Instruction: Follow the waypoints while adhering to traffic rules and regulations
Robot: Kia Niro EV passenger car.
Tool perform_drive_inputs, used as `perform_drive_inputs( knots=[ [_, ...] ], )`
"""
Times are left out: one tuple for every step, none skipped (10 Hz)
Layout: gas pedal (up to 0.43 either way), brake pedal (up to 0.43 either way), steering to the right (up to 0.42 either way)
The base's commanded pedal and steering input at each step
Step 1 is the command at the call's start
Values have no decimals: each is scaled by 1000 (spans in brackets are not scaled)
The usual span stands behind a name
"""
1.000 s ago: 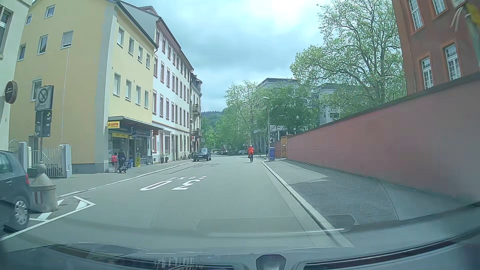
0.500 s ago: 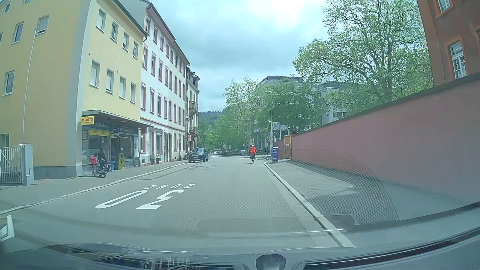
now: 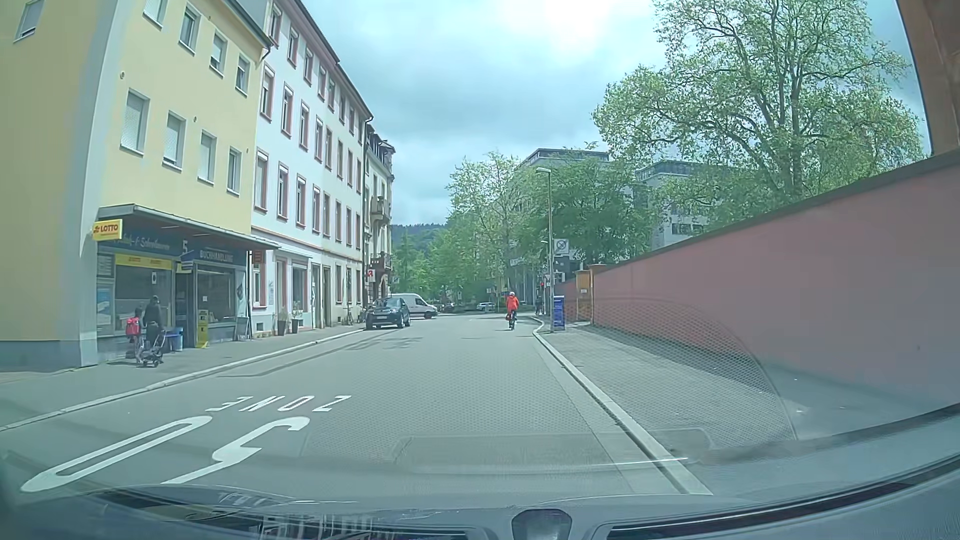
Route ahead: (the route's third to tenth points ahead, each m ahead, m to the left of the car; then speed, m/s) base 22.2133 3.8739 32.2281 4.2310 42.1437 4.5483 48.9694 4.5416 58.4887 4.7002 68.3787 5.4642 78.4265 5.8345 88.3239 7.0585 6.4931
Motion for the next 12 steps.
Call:
perform_drive_inputs(
  knots=[
    [0, 0, -2],
    [0, 0, -2],
    [0, 0, -2],
    [0, 0, -3],
    [0, 0, -3],
    [0, 0, -3],
    [0, 0, -3],
    [0, 0, -3],
    [0, 0, -3],
    [0, 0, -3],
    [0, 0, -5],
    [8, 0, -5]
  ],
)
